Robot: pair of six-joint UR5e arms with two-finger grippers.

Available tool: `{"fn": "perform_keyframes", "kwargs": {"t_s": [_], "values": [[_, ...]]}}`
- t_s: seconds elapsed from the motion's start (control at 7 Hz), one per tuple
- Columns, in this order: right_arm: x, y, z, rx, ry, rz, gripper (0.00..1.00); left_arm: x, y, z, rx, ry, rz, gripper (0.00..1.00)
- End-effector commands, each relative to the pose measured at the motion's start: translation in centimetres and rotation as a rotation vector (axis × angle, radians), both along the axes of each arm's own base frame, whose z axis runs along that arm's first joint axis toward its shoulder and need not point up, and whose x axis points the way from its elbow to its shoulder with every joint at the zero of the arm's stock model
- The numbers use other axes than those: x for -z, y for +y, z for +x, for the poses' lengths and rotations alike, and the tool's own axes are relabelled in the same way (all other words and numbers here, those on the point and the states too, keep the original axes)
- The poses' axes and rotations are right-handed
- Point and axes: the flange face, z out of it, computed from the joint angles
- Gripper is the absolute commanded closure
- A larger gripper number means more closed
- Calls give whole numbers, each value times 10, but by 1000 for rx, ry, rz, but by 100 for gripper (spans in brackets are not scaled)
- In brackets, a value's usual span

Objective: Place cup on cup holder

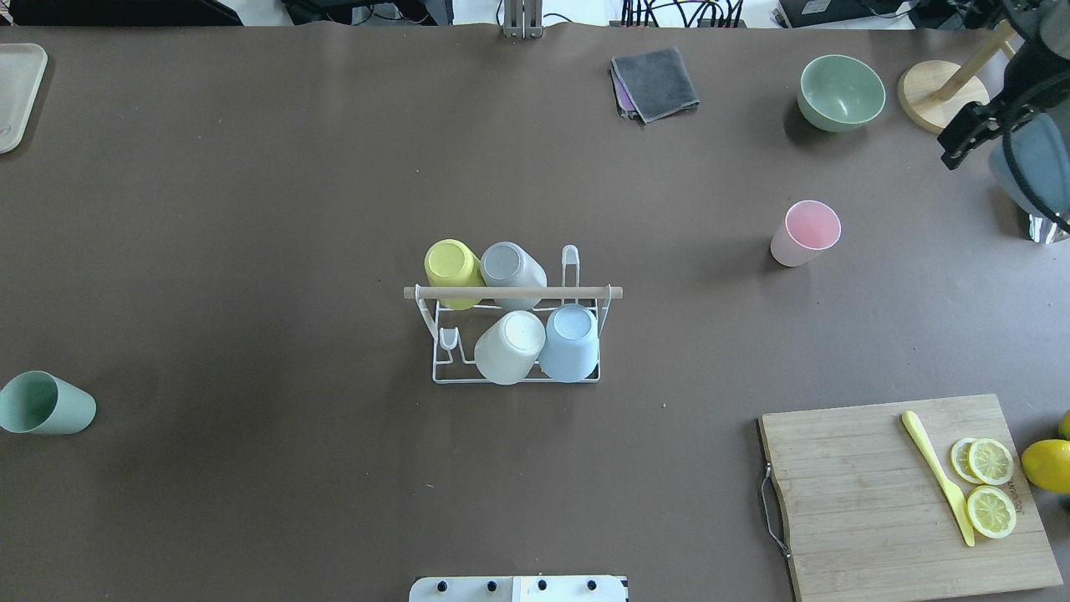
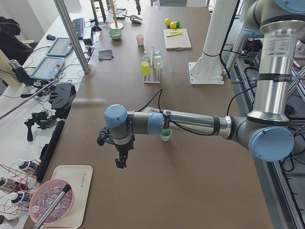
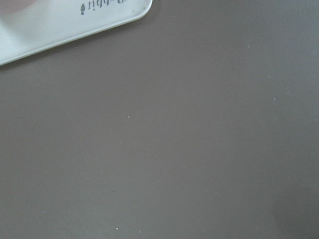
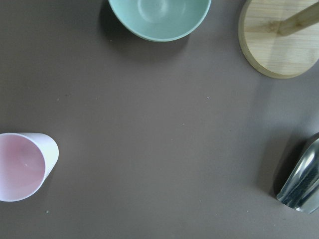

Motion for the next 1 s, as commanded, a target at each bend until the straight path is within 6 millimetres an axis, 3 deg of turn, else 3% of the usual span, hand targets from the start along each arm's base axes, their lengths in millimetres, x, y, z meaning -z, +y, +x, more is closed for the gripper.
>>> {"fn": "perform_keyframes", "kwargs": {"t_s": [0.0,0.14,0.29,0.43,0.57,0.71,0.86], "values": [[31,-52,-67,201,111,-12,0,20,-21,52,-90,-25,-58,1],[34,-62,-101,252,121,-25,0,32,-29,68,-119,-37,-111,1],[47,-79,-126,306,128,-19,0,43,-33,104,-181,-47,-159,1],[65,-94,-157,387,158,5,0,51,-36,127,-219,-54,-182,1],[80,-103,-194,468,202,22,0,49,-33,144,-248,-59,-192,1],[84,-96,-225,527,220,34,0,40,-26,168,-290,-64,-230,1],[88,-75,-273,603,265,57,0,38,-22,182,-314,-68,-242,1]]}}
